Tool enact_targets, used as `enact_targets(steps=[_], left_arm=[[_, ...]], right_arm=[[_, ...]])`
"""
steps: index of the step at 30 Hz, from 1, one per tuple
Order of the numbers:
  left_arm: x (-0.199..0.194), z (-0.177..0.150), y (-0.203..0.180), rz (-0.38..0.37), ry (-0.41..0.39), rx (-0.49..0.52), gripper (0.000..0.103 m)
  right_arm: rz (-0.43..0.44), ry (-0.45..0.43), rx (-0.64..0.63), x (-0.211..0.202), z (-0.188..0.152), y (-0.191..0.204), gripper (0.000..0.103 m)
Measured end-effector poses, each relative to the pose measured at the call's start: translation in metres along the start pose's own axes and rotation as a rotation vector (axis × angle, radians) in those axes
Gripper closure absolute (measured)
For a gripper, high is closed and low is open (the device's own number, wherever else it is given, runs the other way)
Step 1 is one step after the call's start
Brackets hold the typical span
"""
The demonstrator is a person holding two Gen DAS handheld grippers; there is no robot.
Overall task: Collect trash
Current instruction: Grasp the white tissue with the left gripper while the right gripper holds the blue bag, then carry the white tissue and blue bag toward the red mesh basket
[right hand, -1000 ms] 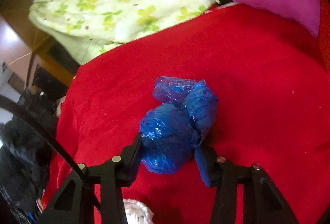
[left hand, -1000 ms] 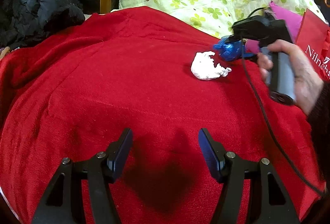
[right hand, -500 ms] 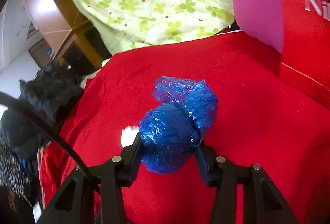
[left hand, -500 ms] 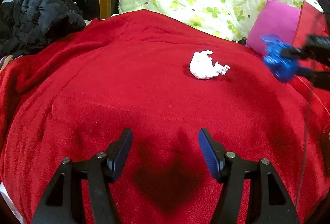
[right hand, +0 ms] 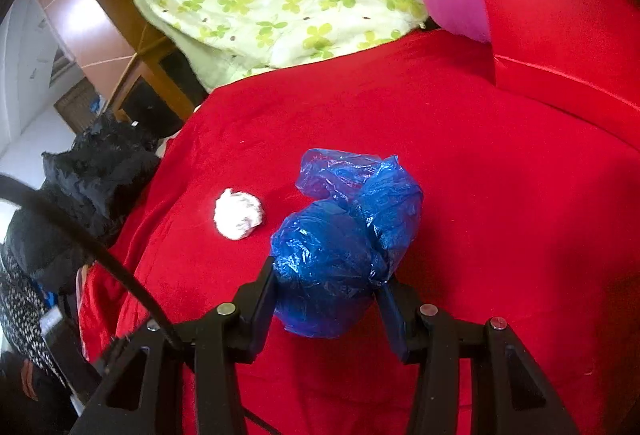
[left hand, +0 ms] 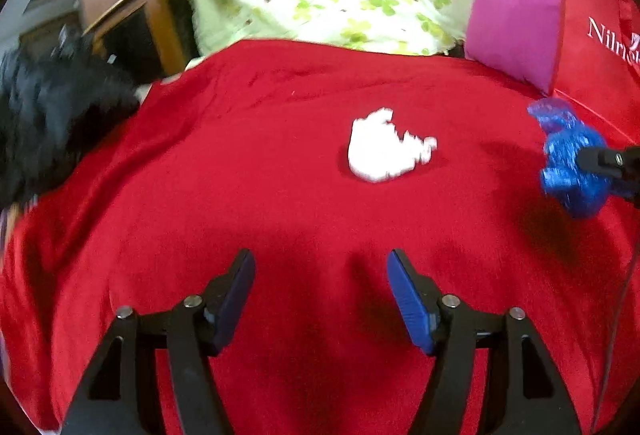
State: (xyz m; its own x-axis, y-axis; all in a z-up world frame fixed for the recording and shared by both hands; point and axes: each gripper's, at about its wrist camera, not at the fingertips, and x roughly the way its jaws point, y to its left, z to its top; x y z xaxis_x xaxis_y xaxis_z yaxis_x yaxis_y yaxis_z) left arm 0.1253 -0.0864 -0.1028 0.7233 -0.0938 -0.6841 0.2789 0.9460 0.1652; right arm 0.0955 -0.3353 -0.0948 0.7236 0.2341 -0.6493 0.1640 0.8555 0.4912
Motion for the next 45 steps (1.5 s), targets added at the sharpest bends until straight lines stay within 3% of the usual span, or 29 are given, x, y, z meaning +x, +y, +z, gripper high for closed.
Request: enact_targets(steps=[6, 11, 15, 22, 25, 26, 28, 31, 41, 45], left_arm=[[0.028, 0.046, -0.006, -0.066, 0.013, 0.05, 0.032], [0.055, 0.069, -0.014, -0.153, 0.075, 0.069, 0.032], [0.072, 0.084, -0.017, -0.225, 0.111, 0.022, 0.032], [0.096, 0.084, -0.023, -0.243, 0.178, -0.068, 0.032], [0.095, 0.079, -0.027, -0.257, 0.179, -0.077, 0.039], [0.095, 0.078, -0.029, -0.263, 0.18, -0.075, 0.049], [0.093, 0.076, -0.031, -0.25, 0.173, -0.07, 0.056], [0.082, 0.076, -0.025, -0.257, 0.151, -0.088, 0.075], [0.039, 0.074, -0.023, -0.284, 0.089, -0.09, 0.077], [0.009, 0.07, -0.024, -0.249, 0.055, -0.083, 0.077]], right_arm=[[0.028, 0.038, 0.045, 0.01, -0.002, -0.004, 0.053], [0.042, 0.051, 0.051, 0.015, -0.003, -0.003, 0.053], [0.049, 0.06, 0.061, 0.016, -0.003, -0.007, 0.053], [0.06, 0.066, 0.069, 0.016, -0.001, -0.009, 0.053], [0.062, 0.068, 0.068, 0.017, -0.001, -0.009, 0.053], [0.064, 0.068, 0.066, 0.016, -0.001, -0.01, 0.053], [0.066, 0.066, 0.064, 0.014, -0.001, -0.01, 0.053], [0.06, 0.051, 0.048, 0.008, -0.001, -0.009, 0.053], [0.047, -0.015, 0.008, -0.017, -0.003, -0.004, 0.053], [0.035, -0.05, -0.017, -0.03, -0.003, -0.001, 0.053]])
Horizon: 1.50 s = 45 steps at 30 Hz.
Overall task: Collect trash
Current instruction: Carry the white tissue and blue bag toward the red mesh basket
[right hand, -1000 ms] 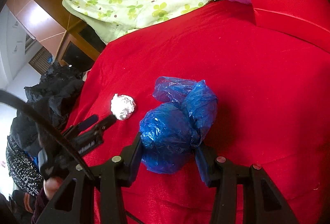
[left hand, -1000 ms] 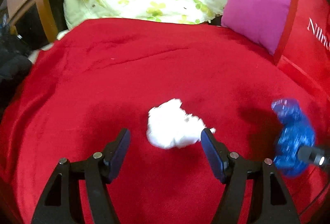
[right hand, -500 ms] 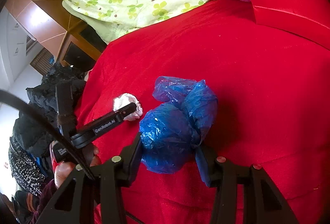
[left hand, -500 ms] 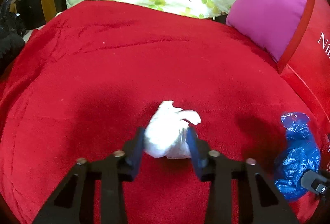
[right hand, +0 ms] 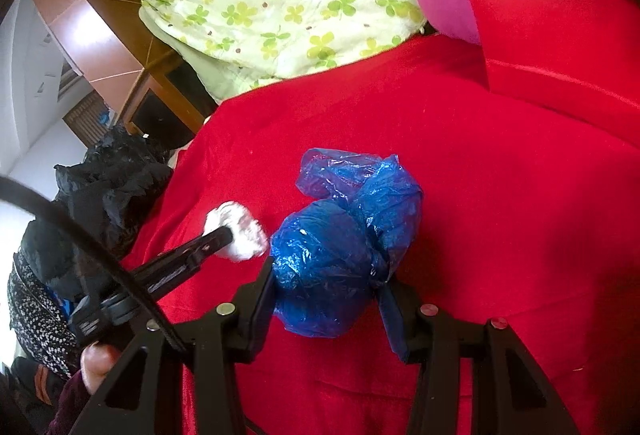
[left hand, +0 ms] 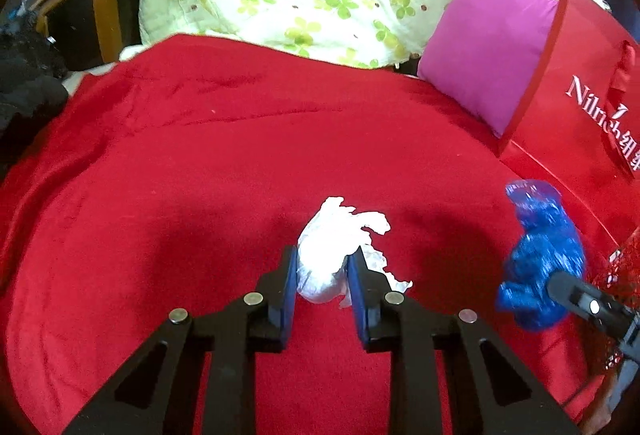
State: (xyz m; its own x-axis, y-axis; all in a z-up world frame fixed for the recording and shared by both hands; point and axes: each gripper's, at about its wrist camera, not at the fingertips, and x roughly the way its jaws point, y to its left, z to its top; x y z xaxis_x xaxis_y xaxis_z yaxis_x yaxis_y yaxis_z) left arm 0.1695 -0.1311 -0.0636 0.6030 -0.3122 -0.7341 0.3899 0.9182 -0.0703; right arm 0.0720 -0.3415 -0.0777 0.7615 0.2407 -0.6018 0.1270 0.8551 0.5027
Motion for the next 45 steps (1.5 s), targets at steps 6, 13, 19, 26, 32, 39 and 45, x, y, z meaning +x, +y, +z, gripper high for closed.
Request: enact_targets(steps=[6, 13, 19, 26, 32, 39, 45], left_arm=[[-0.046, -0.018, -0.026, 0.134, -0.057, 0.081, 0.077], [-0.09, -0.037, -0.053, 0.194, -0.135, 0.164, 0.077], [-0.116, -0.046, -0.071, 0.192, -0.171, 0.182, 0.077], [-0.14, -0.057, -0.087, 0.172, -0.205, 0.189, 0.077], [-0.153, -0.061, -0.09, 0.163, -0.218, 0.19, 0.077], [-0.166, -0.066, -0.093, 0.154, -0.235, 0.197, 0.077], [-0.179, -0.066, -0.092, 0.154, -0.252, 0.201, 0.077]], right_arm=[[0.008, -0.032, -0.026, -0.019, -0.001, 0.004, 0.053], [0.008, -0.069, -0.083, -0.046, -0.009, 0.007, 0.053], [-0.024, -0.114, -0.159, -0.066, -0.016, 0.014, 0.053], [-0.025, -0.191, -0.235, -0.096, -0.022, 0.023, 0.053], [-0.039, -0.238, -0.271, -0.118, -0.033, 0.027, 0.053], [-0.022, -0.253, -0.263, -0.14, -0.055, 0.025, 0.053], [-0.006, -0.289, -0.298, -0.161, -0.075, 0.033, 0.053]])
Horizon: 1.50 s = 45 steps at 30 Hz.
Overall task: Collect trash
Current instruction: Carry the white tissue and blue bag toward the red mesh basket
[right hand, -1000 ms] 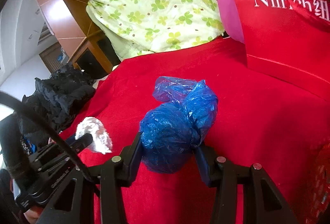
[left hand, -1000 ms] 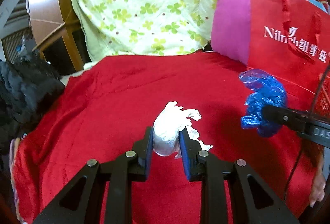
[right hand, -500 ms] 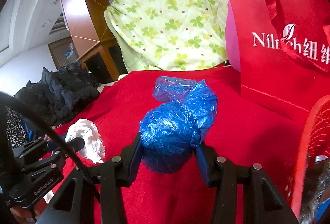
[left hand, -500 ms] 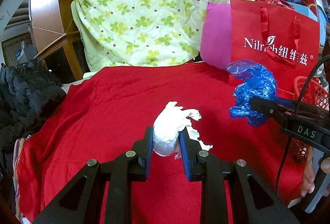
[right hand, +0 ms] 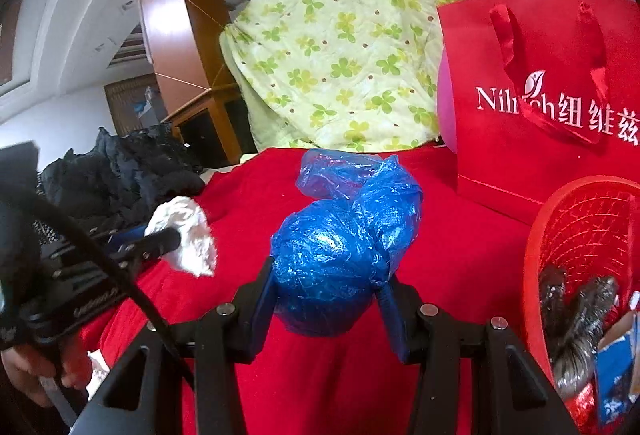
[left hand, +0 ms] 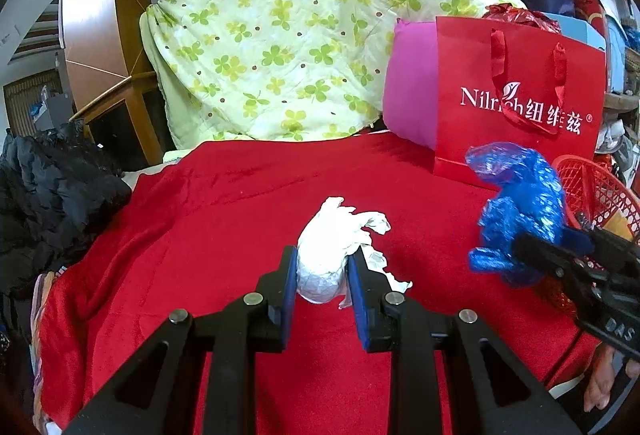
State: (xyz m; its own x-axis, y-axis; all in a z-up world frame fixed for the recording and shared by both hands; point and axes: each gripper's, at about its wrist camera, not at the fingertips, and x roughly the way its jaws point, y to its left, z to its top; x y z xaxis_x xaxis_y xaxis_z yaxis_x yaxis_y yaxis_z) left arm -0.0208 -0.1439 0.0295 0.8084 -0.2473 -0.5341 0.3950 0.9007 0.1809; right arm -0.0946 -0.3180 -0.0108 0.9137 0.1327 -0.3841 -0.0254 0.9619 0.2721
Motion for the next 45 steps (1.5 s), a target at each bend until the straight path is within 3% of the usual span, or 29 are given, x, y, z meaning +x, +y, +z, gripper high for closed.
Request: enact_targets(steps=[20, 45], left_arm=[[-0.032, 0.012, -0.018, -0.03, -0.058, 0.035, 0.077], [-0.044, 0.034, -0.059, -0.103, -0.108, 0.089, 0.076]], right_arm=[[0.027, -0.149, -0.067, -0.063, -0.007, 0.01, 0.053], [-0.002, -0.223, -0.041, -0.094, -0.008, -0.009, 0.052]])
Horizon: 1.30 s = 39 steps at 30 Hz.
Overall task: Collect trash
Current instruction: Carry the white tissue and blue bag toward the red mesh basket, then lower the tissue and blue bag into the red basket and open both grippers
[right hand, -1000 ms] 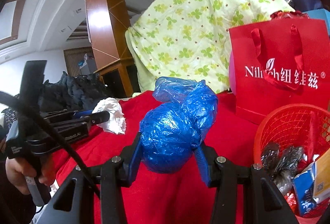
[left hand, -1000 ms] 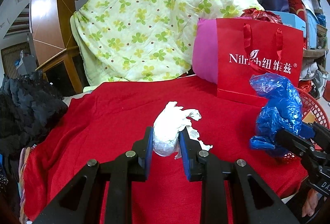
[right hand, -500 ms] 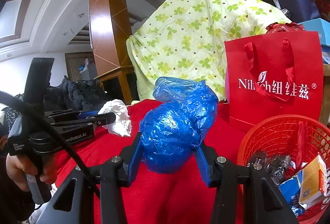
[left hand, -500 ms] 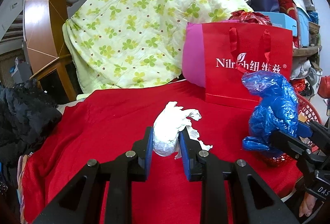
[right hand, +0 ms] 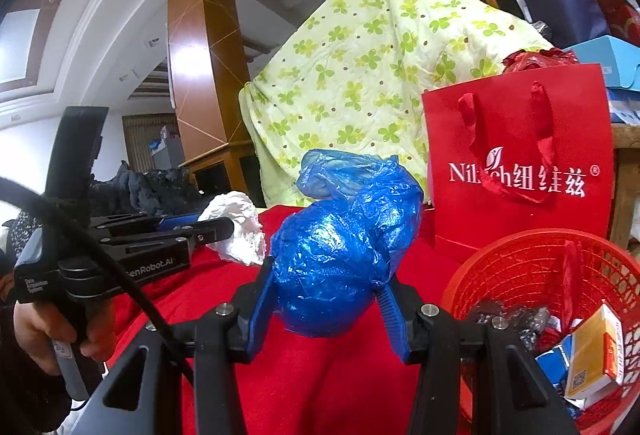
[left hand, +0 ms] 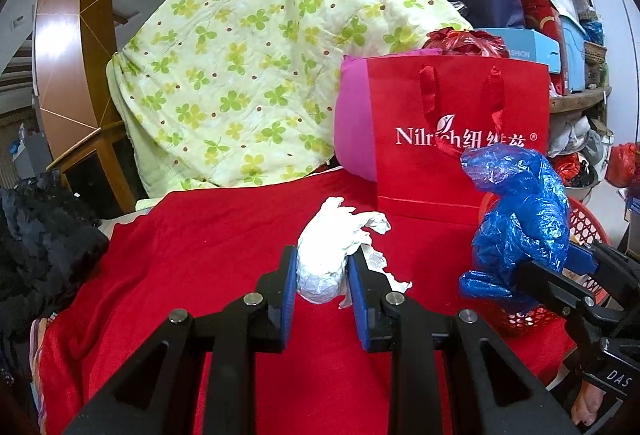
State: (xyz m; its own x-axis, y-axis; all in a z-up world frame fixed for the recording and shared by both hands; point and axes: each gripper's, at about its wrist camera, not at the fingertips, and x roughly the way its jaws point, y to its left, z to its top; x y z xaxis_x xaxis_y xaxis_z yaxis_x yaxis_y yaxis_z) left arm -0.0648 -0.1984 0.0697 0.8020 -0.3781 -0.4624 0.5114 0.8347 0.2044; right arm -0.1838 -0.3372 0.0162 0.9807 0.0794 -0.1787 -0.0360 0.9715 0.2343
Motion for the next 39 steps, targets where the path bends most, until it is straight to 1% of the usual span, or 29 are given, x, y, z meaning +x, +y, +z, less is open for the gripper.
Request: enact_targets(steps=[9, 21, 25, 29, 32, 35, 39], left_arm=[[0.004, 0.006, -0.018, -0.061, 0.009, -0.001, 0.076], [0.013, 0.024, -0.057, -0.146, 0.003, 0.038, 0.076], [0.018, 0.034, -0.07, -0.201, 0.004, 0.031, 0.076], [0.025, 0.042, -0.086, -0.258, 0.015, 0.031, 0.076], [0.031, 0.047, -0.103, -0.298, 0.019, 0.048, 0.076], [0.037, 0.051, -0.122, -0.348, 0.031, 0.063, 0.075], [0.047, 0.049, -0.147, -0.383, 0.057, 0.089, 0.074]], right_arm=[[-0.021, -0.028, 0.018, -0.017, 0.002, -0.015, 0.052], [-0.048, -0.079, 0.052, -0.036, 0.009, -0.036, 0.052], [-0.076, -0.104, 0.076, -0.046, 0.011, -0.049, 0.052], [-0.11, -0.133, 0.136, -0.059, 0.012, -0.07, 0.051], [-0.163, -0.156, 0.193, -0.069, 0.011, -0.088, 0.05], [-0.219, -0.155, 0.277, -0.075, 0.01, -0.11, 0.05], [-0.256, -0.14, 0.381, -0.079, 0.006, -0.137, 0.049]])
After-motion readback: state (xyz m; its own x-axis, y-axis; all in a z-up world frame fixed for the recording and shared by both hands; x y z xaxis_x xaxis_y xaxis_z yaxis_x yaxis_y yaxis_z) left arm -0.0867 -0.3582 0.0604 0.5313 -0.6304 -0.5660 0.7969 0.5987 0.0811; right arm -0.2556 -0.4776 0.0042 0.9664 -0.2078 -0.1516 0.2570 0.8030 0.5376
